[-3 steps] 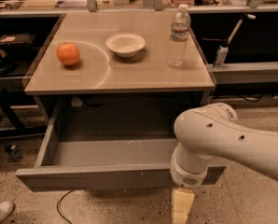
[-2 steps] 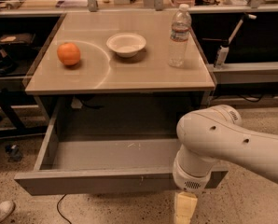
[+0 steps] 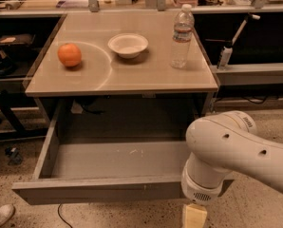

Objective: Open top drawer

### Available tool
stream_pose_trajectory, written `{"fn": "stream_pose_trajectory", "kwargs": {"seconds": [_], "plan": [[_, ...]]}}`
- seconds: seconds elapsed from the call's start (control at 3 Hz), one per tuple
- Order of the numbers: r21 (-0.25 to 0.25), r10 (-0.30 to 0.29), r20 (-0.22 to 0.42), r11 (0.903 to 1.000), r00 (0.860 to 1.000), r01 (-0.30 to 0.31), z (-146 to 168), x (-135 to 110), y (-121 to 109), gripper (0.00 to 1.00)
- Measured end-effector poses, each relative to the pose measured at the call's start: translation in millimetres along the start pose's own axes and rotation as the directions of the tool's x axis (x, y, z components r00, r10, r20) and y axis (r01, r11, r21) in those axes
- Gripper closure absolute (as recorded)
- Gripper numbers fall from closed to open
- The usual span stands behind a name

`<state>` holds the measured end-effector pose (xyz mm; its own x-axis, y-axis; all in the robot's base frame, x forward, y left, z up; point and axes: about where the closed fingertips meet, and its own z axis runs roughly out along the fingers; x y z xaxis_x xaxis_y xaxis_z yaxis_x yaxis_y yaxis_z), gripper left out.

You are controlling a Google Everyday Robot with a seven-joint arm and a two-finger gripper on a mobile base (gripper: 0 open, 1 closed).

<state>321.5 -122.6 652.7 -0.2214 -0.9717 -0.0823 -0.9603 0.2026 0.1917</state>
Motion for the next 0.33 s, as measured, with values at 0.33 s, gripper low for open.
{"fn": "stream_pose_trajectory", "kwargs": {"seconds": [0.33], "plan": [[0.0,0.0,0.0,1.0,1.0,0.0,0.0,0.0,0.0,0.0]]}}
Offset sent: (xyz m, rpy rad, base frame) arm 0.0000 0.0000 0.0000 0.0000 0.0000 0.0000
